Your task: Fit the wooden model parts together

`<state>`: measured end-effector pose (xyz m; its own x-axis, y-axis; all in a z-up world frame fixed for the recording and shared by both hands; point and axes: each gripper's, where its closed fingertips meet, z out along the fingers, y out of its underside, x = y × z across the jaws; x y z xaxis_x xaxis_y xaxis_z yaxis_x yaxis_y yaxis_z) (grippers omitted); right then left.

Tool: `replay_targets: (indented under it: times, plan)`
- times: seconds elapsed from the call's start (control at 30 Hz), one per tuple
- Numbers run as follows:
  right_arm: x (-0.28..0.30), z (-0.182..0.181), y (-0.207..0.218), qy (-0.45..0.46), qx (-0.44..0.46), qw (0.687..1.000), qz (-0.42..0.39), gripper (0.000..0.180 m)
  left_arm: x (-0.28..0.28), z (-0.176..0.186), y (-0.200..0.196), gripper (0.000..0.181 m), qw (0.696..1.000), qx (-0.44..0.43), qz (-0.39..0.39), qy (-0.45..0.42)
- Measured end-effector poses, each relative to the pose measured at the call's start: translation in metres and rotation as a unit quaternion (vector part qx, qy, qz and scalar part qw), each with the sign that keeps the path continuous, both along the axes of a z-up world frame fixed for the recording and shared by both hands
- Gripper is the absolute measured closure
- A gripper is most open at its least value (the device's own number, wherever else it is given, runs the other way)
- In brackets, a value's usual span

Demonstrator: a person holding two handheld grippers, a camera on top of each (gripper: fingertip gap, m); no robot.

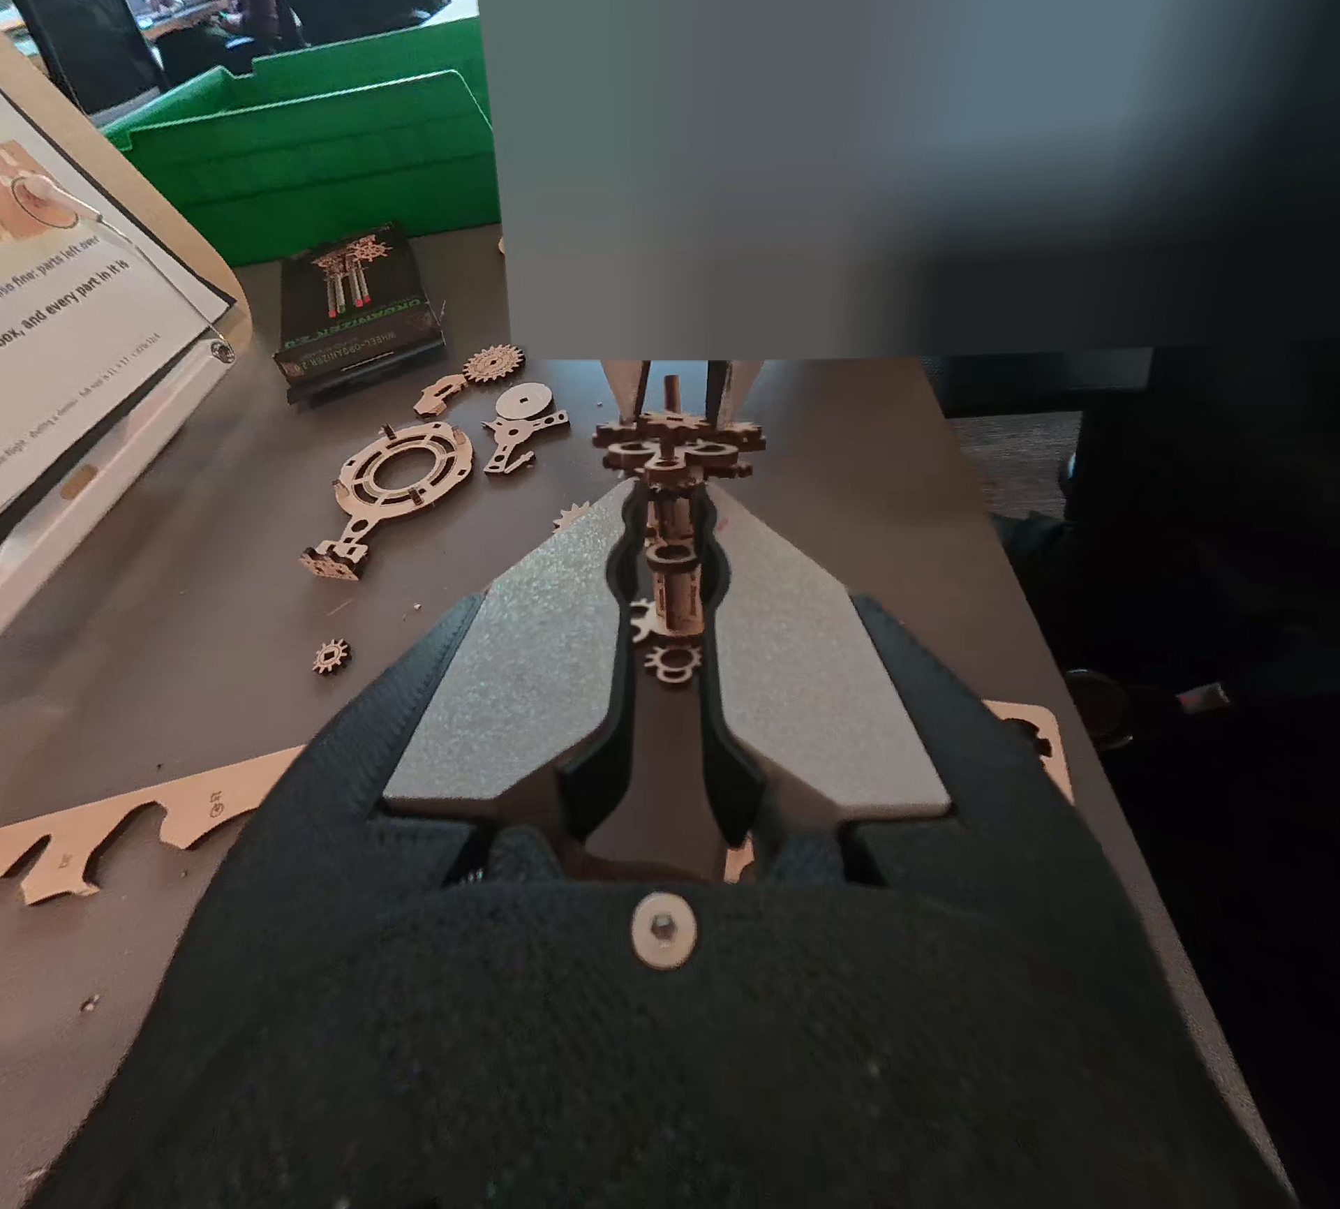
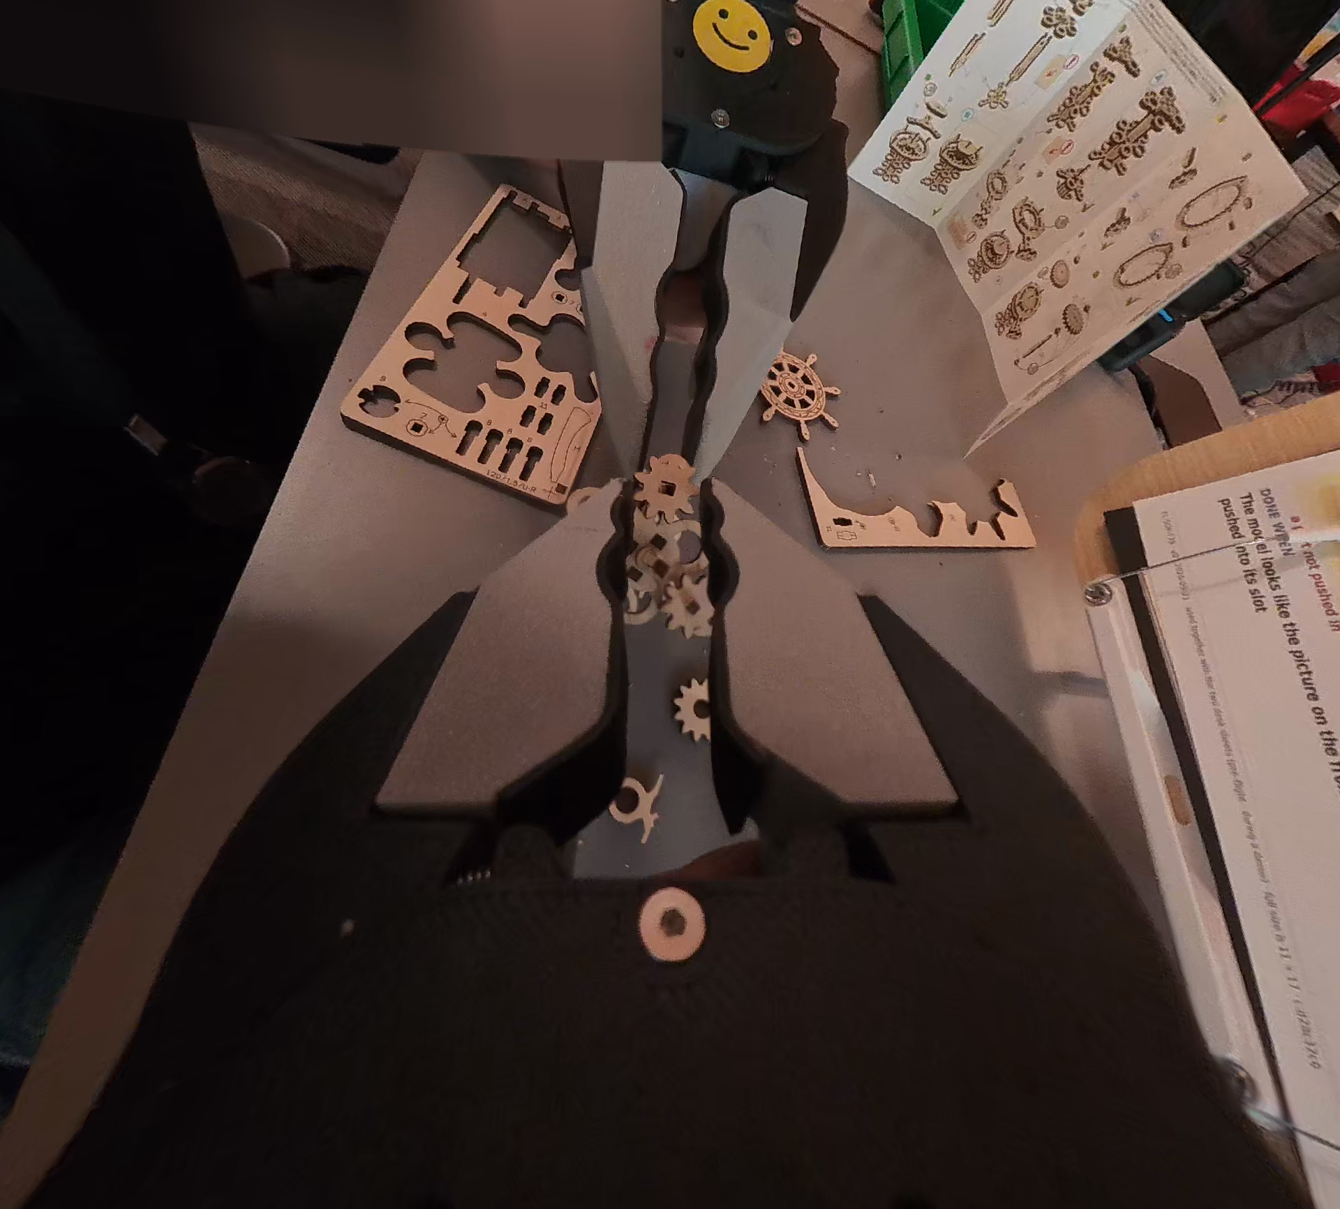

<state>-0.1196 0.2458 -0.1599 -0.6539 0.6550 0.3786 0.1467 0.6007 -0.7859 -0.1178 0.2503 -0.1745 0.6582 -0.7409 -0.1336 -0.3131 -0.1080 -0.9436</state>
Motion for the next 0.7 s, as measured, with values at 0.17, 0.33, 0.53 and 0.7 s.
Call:
replay_targets:
  times: [0.17, 0.33, 0.53, 0.7]
  plan:
    - [0.0024, 0.0012, -0.0036, 0.002, 0.033, 0.999, 0.002, 0.166, 0.0032, 0.0008, -0.0040, 0.171, 1.000, 0.010, -0.015, 0.007]
    - [0.0049, 0.0006, -0.0062, 0.001, 0.049, 0.999, 0.007, 0.165, 0.0049, 0.0012, -0.0058, 0.171, 1.000, 0.010, -0.025, 0.002]
    - [0.0057, 0.0009, -0.0072, -0.005, 0.044, 0.999, 0.009, 0.165, 0.0059, 0.0022, -0.0071, 0.171, 0.999, 0.018, -0.028, 0.005]
    - [0.0060, 0.0019, -0.0085, -0.004, 0.043, 0.999, 0.012, 0.165, 0.0076, 0.0021, -0.0091, 0.171, 0.999, 0.020, -0.035, 0.007]
